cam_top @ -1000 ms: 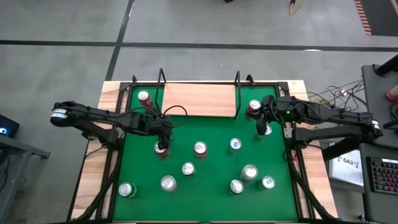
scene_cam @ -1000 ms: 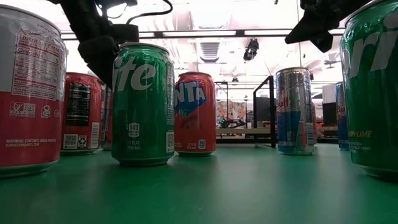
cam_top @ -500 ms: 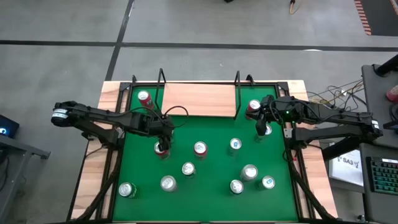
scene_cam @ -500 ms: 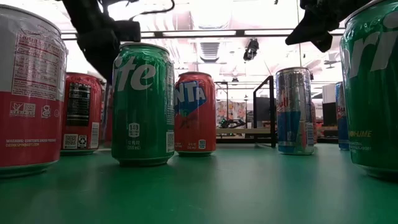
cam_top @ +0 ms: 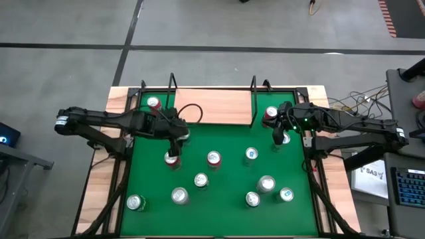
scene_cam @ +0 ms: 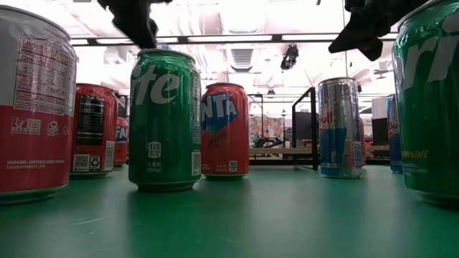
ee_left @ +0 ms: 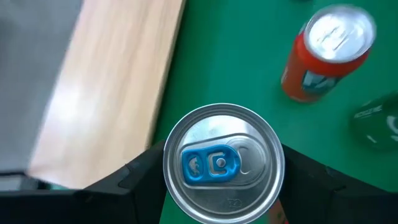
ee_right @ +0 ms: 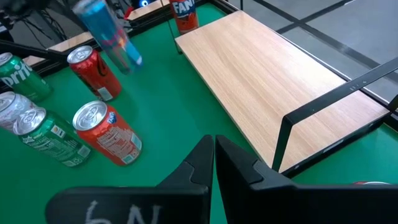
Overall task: Pick and place cans onto a shelf
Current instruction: Put the top left blue silver soda can on the shelf
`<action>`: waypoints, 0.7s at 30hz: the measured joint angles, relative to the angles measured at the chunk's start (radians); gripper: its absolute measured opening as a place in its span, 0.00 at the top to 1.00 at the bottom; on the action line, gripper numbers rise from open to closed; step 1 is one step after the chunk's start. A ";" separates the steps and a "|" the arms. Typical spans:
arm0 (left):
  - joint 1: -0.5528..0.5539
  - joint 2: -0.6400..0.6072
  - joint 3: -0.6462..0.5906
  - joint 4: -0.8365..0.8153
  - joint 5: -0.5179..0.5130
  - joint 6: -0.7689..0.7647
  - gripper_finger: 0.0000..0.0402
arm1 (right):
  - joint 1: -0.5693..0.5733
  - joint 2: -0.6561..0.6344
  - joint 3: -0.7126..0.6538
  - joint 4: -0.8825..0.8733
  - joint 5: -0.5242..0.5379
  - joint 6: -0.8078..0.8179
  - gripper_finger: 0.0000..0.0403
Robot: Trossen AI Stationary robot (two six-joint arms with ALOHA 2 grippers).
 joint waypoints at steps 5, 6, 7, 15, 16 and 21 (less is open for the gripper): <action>0.020 0.000 0.114 -0.026 0.001 0.130 0.43 | 0.000 0.000 0.000 0.000 0.000 0.000 0.98; 0.028 0.000 0.133 -0.025 0.001 0.158 0.43 | 0.000 0.000 0.000 0.000 0.000 0.000 0.98; 0.037 0.000 0.151 -0.027 0.001 0.184 0.43 | 0.000 0.000 0.000 0.000 0.000 0.000 0.98; 0.187 0.077 0.279 -0.042 0.104 0.374 0.43 | 0.000 0.000 0.000 0.001 0.000 0.000 0.98; 0.209 0.091 0.292 -0.055 0.116 0.399 0.43 | 0.000 0.000 0.000 0.001 0.000 0.000 0.98; 0.330 0.165 0.335 -0.102 0.196 0.518 0.43 | 0.000 0.000 0.000 0.001 0.000 0.000 0.98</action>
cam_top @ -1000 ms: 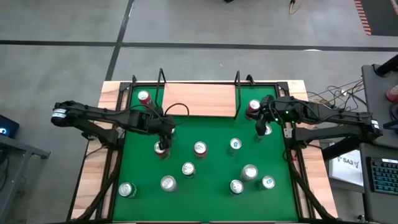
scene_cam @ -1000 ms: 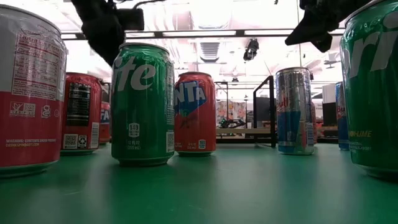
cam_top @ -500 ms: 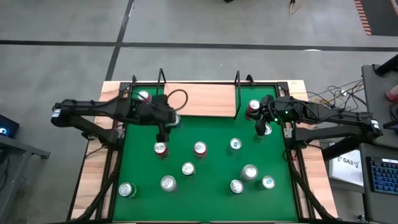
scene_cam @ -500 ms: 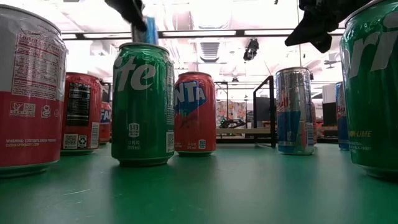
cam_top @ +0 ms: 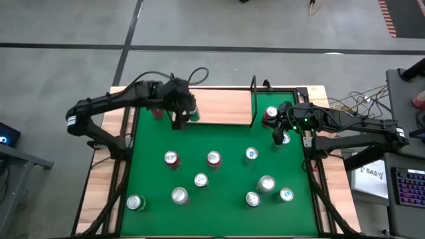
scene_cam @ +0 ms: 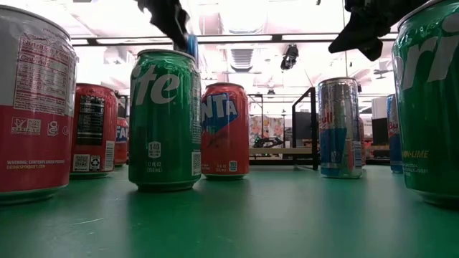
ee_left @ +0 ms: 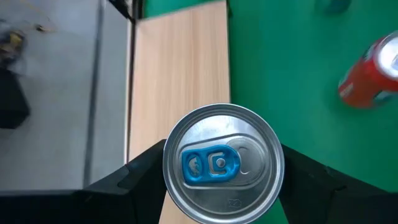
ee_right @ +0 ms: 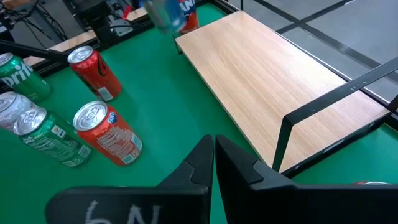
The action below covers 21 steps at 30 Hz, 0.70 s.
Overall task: Pick and place cans onto a shelf
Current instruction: Put the top left blue silver soda can on the shelf
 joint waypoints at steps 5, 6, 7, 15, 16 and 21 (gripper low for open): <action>0.105 0.039 -0.007 -0.009 0.087 0.113 0.43 | 0.000 0.000 0.000 0.000 0.000 -0.003 0.98; 0.125 0.047 -0.008 -0.014 0.107 0.131 0.43 | 0.000 0.000 0.000 0.000 0.000 -0.003 0.98; 0.146 0.052 -0.008 -0.015 0.129 0.143 0.43 | 0.000 0.000 0.000 0.000 0.000 -0.003 0.98; 0.272 0.064 -0.023 0.003 0.214 0.204 0.43 | 0.000 0.000 -0.010 0.000 0.017 -0.003 0.98; 0.282 0.064 -0.025 0.003 0.233 0.207 0.43 | 0.000 0.000 -0.013 -0.001 0.018 -0.003 0.98; 0.302 0.064 -0.027 0.010 0.271 0.225 0.42 | 0.000 0.000 -0.021 0.001 0.018 -0.003 0.98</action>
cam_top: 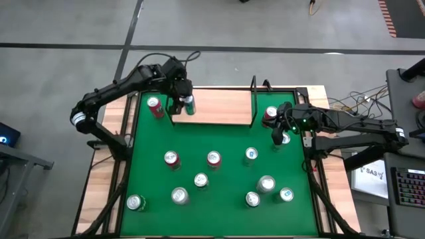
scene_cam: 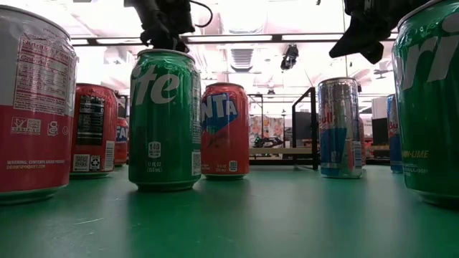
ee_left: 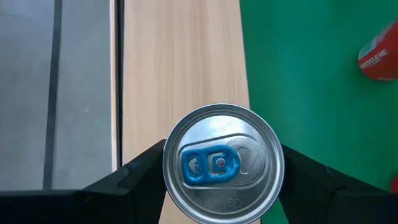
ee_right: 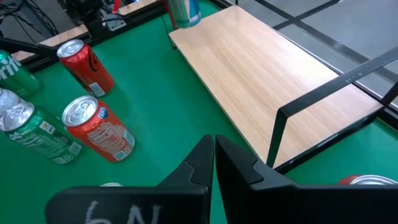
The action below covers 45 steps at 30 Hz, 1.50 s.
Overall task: Pick and place cans onto a shelf
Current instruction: Put the top left blue silver soda can on the shelf
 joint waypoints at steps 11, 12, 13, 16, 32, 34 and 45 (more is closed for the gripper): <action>0.024 0.000 -0.027 0.025 0.005 0.015 0.42 | 0.000 0.000 -0.001 0.025 0.000 -0.001 0.98; 0.025 0.000 -0.034 0.033 0.004 0.015 0.42 | 0.000 0.000 -0.001 0.025 0.000 -0.001 0.98; 0.025 0.000 -0.041 0.041 0.005 0.015 0.42 | 0.000 0.000 -0.001 0.025 0.000 -0.001 0.98; 0.025 0.000 -0.066 0.074 0.004 0.015 0.42 | 0.000 0.000 -0.001 0.025 0.000 -0.001 0.98; 0.040 -0.001 -0.155 0.157 -0.002 0.021 0.42 | 0.000 0.000 -0.001 0.025 -0.001 -0.002 0.98; 0.041 -0.001 -0.159 0.157 -0.003 0.020 0.42 | 0.000 0.000 -0.001 0.025 -0.001 -0.002 0.98; 0.043 -0.001 -0.160 0.158 -0.031 -0.005 0.42 | 0.000 0.000 -0.001 0.025 -0.001 -0.002 0.98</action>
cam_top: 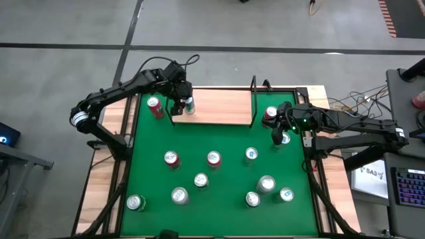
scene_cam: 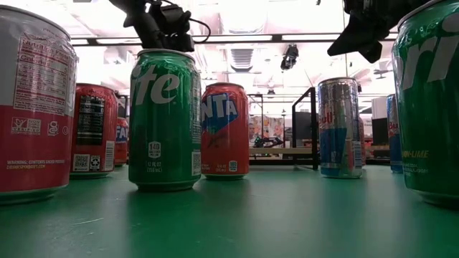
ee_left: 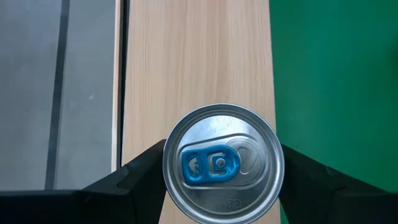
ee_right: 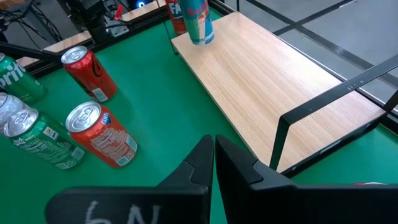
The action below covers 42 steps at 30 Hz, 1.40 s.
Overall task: Pick and place cans onto a shelf
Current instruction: Put the top left blue silver soda can on the shelf
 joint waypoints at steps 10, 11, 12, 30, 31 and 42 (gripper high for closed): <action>0.006 0.000 -0.016 -0.009 0.004 -0.010 0.42 | 0.000 0.000 0.000 0.000 -0.001 0.000 0.98; 0.006 0.000 -0.019 -0.008 0.005 -0.010 0.42 | 0.000 0.000 0.000 0.000 -0.001 0.000 0.98; 0.006 0.000 -0.022 -0.006 0.009 -0.010 0.42 | 0.000 0.000 0.000 0.000 -0.001 0.000 0.98; 0.006 0.000 -0.064 0.017 0.027 -0.014 0.42 | 0.000 0.000 0.000 0.003 0.000 0.001 0.98; 0.006 0.000 -0.064 0.018 0.027 -0.014 0.42 | 0.000 0.000 0.000 0.003 0.000 0.001 0.98; 0.006 0.000 -0.064 0.018 0.027 -0.025 0.34 | 0.000 0.000 0.000 0.003 0.000 0.001 0.98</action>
